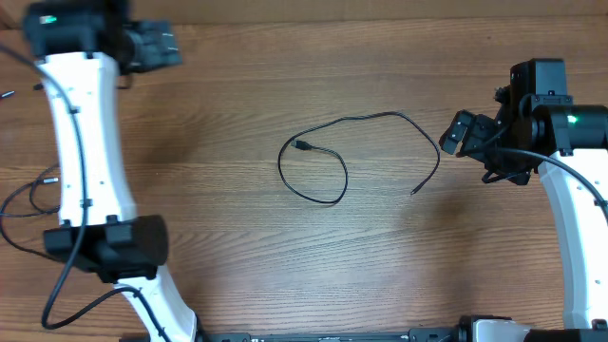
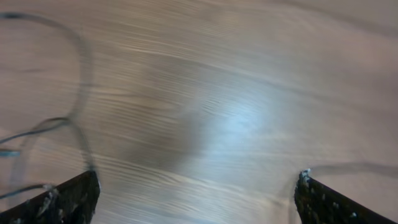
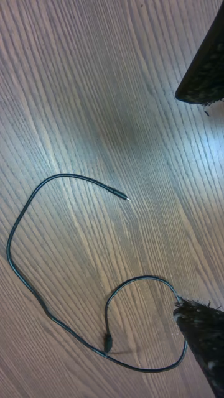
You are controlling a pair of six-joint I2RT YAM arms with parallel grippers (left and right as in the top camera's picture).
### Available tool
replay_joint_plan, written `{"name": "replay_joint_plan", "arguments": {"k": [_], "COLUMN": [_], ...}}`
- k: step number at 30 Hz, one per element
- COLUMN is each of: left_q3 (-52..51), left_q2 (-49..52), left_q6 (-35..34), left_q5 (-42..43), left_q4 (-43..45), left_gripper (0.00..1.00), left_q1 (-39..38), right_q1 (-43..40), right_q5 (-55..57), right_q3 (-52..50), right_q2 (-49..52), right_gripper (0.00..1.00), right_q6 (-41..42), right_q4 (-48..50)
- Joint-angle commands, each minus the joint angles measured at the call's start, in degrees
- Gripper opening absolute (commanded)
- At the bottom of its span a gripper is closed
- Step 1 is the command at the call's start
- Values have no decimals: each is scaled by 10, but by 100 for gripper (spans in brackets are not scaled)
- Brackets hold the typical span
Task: Untangle cables
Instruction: 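Reach the left gripper back to the remaining USB cable and grasp it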
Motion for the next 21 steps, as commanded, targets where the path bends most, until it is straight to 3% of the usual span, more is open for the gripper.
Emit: {"name": "replay_joint_plan", "arguments": {"k": [1,7,18,21], "left_q3": [-10,-123,-335,-375], "left_q2": [-11,-11,-11,-11], "left_q6": [35,87,199,201], "left_q5": [13,33,233,272], "left_q4": [-9,11,100,128], "left_gripper": [100,99,98,98], "left_q1": [-77,-172,-200,-206], "right_q1": [-2,-2,-2,-2], "right_q5": [-1,-1,-1,-1], "right_q3": [0,0,0,0], "right_q2": [-4,-4,-4,-4], "right_gripper": [100,100,100,100], "right_q6": [-4,-7,-7,-7], "right_q4": [3,3,1,1]}}
